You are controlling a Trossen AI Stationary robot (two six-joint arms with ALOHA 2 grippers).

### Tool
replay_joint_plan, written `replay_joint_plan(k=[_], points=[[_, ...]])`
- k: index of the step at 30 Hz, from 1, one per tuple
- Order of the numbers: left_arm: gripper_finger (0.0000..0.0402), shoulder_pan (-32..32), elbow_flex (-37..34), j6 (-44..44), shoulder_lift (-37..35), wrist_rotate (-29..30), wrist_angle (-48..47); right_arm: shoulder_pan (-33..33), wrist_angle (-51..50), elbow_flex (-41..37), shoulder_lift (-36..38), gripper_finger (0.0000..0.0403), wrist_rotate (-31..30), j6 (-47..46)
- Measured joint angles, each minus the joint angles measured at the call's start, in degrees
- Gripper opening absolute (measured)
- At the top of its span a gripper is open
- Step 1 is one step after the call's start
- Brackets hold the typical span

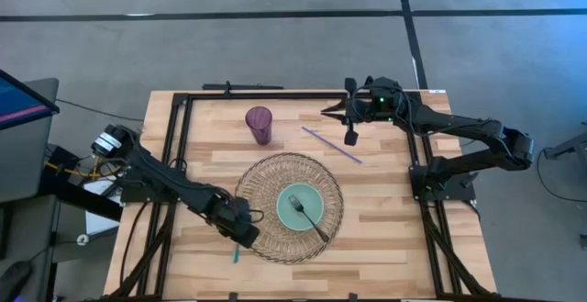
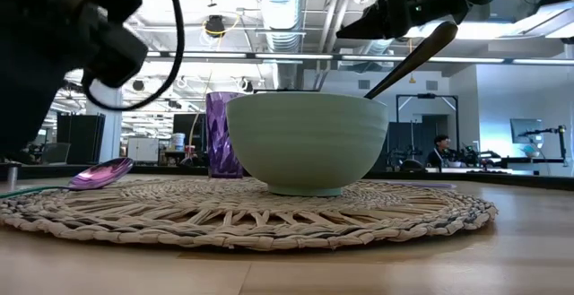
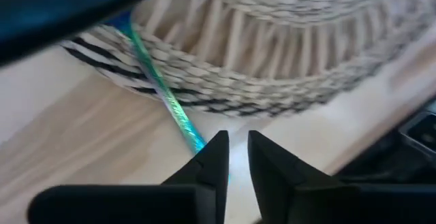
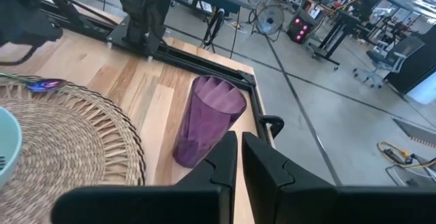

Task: Pick & Place Utensil
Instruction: Put the blue spoon into the light blue bowl on the table placemat

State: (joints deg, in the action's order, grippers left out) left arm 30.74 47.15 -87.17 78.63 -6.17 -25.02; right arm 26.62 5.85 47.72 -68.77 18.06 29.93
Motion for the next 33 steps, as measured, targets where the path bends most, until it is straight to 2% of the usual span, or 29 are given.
replay_joint_plan(k=[6, 13, 20, 24, 30, 33], points=[[0.0069, 0.0, -1.1, 0.4, 3.9, 0.1, -0.6, -1.1, 0.1, 0.0, 0.0, 0.0017, 0.1, 0.0], [0.0064, 0.0, -2.1, 0.4, 4.4, 0.7, -0.9, -1.5, 0.3, 0.0, 0.0, 0.0017, 0.1, 0.5], [0.0063, 0.0, -2.1, 0.5, 4.4, 5.2, -1.1, -1.5, 0.4, 0.0, 0.0, 0.0017, 0.1, 0.6], [0.0061, 0.0, -2.9, 3.7, 4.2, 7.8, -0.6, -1.5, 0.4, 0.0, 0.0, 0.0017, 0.1, 0.6], [0.0016, 0.0, -4.6, 6.2, 4.1, 7.6, -0.2, -1.5, 0.4, 0.0, 0.0, 0.0017, 0.1, 0.6], [0.0010, 0.0, -4.7, 6.4, 4.0, 7.6, -0.2, -1.5, 0.3, 0.0, 0.0, 0.0017, 0.1, 0.6]])
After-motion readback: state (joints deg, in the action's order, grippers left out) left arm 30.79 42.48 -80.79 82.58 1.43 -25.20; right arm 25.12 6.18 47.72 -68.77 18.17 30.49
